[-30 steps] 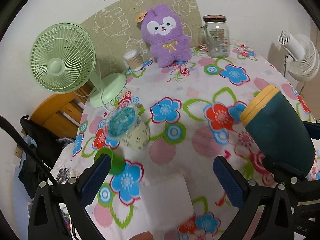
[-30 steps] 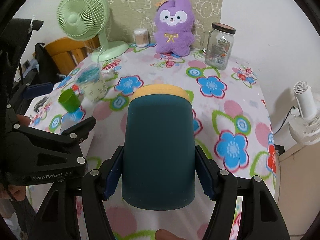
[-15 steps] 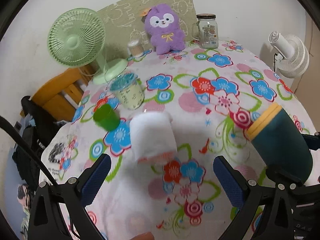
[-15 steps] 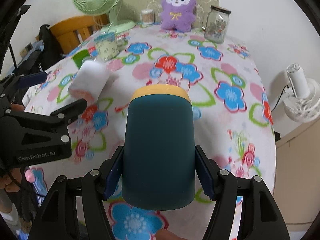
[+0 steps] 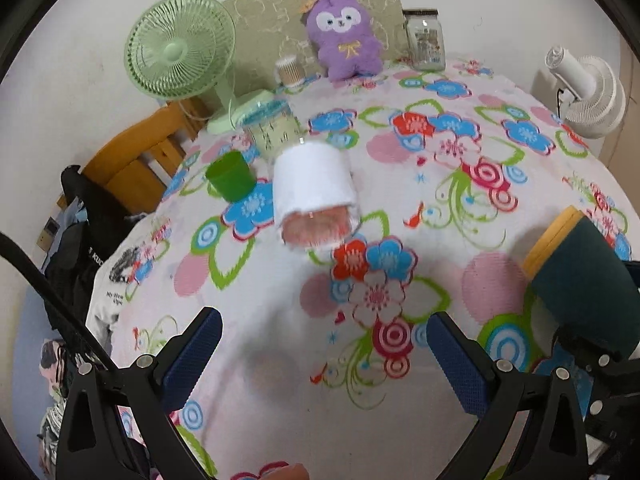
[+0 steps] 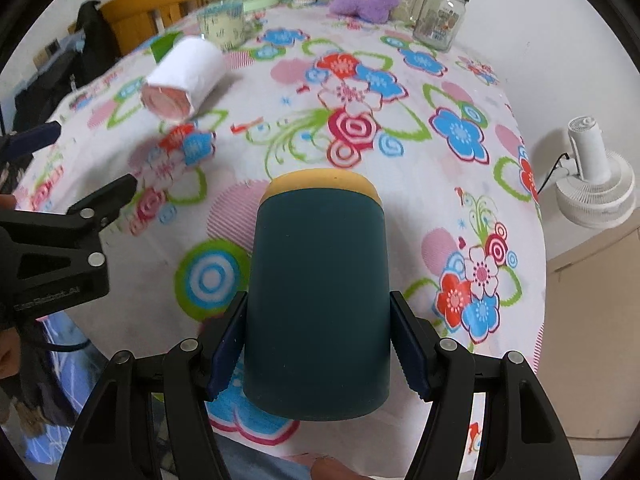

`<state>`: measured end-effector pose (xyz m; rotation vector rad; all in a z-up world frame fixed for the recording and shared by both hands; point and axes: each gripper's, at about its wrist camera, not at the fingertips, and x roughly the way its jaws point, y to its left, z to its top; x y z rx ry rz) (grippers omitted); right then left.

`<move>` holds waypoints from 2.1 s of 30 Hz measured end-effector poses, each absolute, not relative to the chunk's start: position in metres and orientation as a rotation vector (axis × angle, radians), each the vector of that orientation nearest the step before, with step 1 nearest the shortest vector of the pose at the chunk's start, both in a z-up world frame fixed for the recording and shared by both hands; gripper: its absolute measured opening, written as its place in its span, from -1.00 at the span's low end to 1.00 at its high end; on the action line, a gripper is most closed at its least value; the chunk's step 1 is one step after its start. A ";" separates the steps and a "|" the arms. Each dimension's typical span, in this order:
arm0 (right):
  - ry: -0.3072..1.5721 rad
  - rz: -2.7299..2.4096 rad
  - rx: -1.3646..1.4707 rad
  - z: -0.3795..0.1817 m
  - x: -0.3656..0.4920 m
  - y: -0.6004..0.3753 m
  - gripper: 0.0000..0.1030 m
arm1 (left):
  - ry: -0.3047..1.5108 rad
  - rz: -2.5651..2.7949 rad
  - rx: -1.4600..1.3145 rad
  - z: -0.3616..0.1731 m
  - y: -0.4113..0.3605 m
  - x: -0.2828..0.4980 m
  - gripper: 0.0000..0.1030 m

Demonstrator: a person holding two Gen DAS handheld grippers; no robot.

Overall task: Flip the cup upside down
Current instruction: 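Lift the teal cup with the right gripper toward the left gripper, then close the left gripper on the teal cup while the right gripper opens and releases it, then rotate the held teal cup with the left gripper so its yellow rim faces down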

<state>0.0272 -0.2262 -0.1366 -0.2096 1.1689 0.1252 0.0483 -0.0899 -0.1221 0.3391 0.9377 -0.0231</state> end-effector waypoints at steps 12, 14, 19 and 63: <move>1.198 0.143 -0.257 -0.139 0.028 -0.217 0.53 | 0.963 -0.014 0.312 -0.129 -0.082 0.044 1.00; 1.189 0.147 -0.260 -0.136 0.027 -0.215 0.60 | 0.963 -0.014 0.308 -0.128 -0.081 0.044 1.00; 1.166 0.149 -0.259 -0.129 0.027 -0.213 0.62 | 0.971 -0.025 0.284 -0.124 -0.078 0.044 1.00; 1.070 0.124 0.074 -0.118 -0.011 -0.405 0.68 | 1.109 -0.221 0.077 -0.125 -0.223 0.045 1.00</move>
